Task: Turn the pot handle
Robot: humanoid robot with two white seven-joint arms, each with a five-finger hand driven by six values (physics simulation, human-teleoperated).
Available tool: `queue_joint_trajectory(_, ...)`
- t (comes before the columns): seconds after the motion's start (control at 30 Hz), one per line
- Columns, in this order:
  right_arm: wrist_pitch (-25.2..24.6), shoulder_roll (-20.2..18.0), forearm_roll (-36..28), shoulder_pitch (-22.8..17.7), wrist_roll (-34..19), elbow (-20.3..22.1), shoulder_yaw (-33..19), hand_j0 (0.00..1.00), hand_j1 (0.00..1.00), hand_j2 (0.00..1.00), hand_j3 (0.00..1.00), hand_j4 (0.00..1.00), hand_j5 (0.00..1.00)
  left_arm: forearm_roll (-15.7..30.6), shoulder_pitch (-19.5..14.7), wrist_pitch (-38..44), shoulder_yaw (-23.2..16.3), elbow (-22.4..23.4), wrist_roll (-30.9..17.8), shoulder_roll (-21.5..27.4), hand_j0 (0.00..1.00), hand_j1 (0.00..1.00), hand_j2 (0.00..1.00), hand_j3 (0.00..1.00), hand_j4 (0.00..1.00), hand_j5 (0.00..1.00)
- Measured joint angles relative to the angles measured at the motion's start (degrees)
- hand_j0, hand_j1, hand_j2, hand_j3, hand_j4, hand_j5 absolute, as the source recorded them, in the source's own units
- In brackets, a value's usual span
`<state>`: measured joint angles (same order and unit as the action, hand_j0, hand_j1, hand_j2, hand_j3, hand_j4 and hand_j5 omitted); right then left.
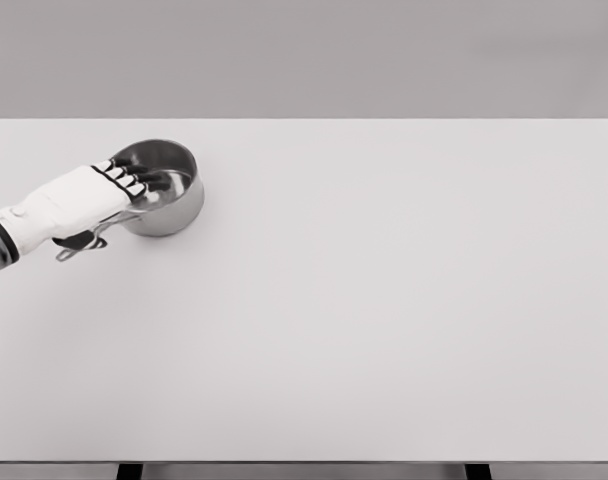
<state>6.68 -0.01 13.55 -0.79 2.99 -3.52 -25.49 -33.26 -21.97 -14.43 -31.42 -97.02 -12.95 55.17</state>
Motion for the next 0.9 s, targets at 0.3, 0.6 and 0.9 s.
queue_joint_trajectory(0.3, -0.01, 0.00, 0.00, 0.00, 0.00, 0.00, 0.00, 1.00, 1.00, 1.00, 1.00, 1.00, 1.00, -1.83, 0.00, -0.08, 0.19, 1.72, 0.00, 0.04, 1.00, 1.00, 1.00, 1.00, 1.00, 1.00)
queue_joint_trajectory(0.6, 0.00, 0.00, 0.00, 0.00, 0.00, 0.00, 0.00, 1.00, 1.00, 1.00, 1.00, 1.00, 1.00, -1.99, -0.09, -0.11, 0.79, 2.77, -0.02, 0.27, 1.00, 1.00, 1.00, 1.00, 1.00, 1.00)
queue_joint_trajectory(0.9, 0.00, 0.00, 0.00, 0.00, 0.00, 0.00, 0.00, 1.00, 1.00, 1.00, 1.00, 1.00, 1.00, -1.98, -0.53, -0.17, 1.54, 4.47, -0.01, 0.45, 1.00, 1.00, 1.00, 1.00, 1.00, 1.00)
